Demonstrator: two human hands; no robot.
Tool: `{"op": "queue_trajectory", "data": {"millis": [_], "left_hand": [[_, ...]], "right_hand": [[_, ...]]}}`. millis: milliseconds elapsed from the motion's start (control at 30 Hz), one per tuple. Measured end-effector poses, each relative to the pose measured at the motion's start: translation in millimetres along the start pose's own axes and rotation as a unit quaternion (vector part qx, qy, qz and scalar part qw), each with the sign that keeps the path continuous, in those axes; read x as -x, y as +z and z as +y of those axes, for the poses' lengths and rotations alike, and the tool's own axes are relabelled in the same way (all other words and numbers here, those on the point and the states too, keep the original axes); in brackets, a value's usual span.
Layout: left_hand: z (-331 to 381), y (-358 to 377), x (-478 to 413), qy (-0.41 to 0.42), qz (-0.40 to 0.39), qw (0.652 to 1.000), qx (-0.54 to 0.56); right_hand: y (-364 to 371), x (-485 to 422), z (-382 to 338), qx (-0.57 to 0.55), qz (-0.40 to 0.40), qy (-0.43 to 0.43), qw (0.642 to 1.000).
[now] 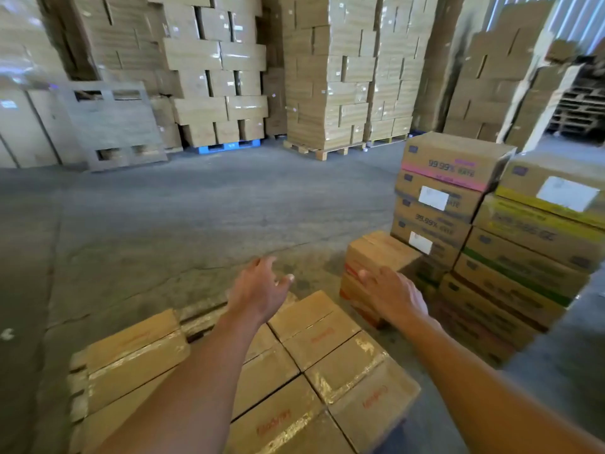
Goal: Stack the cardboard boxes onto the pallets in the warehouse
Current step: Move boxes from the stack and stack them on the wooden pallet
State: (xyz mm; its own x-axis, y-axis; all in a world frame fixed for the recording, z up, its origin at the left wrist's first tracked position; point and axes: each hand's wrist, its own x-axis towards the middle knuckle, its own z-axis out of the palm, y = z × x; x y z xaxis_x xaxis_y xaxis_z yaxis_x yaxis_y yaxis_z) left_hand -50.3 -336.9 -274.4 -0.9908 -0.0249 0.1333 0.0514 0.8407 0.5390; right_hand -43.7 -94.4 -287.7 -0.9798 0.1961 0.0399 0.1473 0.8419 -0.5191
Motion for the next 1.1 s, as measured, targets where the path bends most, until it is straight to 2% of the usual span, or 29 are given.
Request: {"op": "queue_trajectory", "data": {"millis": [167, 367, 567, 833, 1100], "left_hand": [[76.1, 52.0, -32.1, 0.048, -0.021, 0.999, 0.005], [167.2, 136.1, -86.9, 0.057, -0.036, 0.997, 0.028], [243.6, 213.1, -145.4, 0.035, -0.049, 0.998, 0.01], [266.6, 275.3, -260.3, 0.011, -0.075, 0.997, -0.027], [256.4, 350.6, -404.2, -0.012, -0.121, 0.993, -0.015]], "right_hand": [[-43.7, -25.0, 79.6, -0.011, 0.046, 0.091, 0.995], [-87.9, -87.6, 183.3, -0.017, 0.037, 0.125, 0.991], [-120.3, -174.2, 274.3, -0.043, -0.007, 0.148, 0.988], [-98.3, -307.9, 305.0, -0.057, -0.043, 0.142, 0.987], [-47.4, -434.7, 334.4, -0.064, -0.071, 0.183, 0.978]]}}
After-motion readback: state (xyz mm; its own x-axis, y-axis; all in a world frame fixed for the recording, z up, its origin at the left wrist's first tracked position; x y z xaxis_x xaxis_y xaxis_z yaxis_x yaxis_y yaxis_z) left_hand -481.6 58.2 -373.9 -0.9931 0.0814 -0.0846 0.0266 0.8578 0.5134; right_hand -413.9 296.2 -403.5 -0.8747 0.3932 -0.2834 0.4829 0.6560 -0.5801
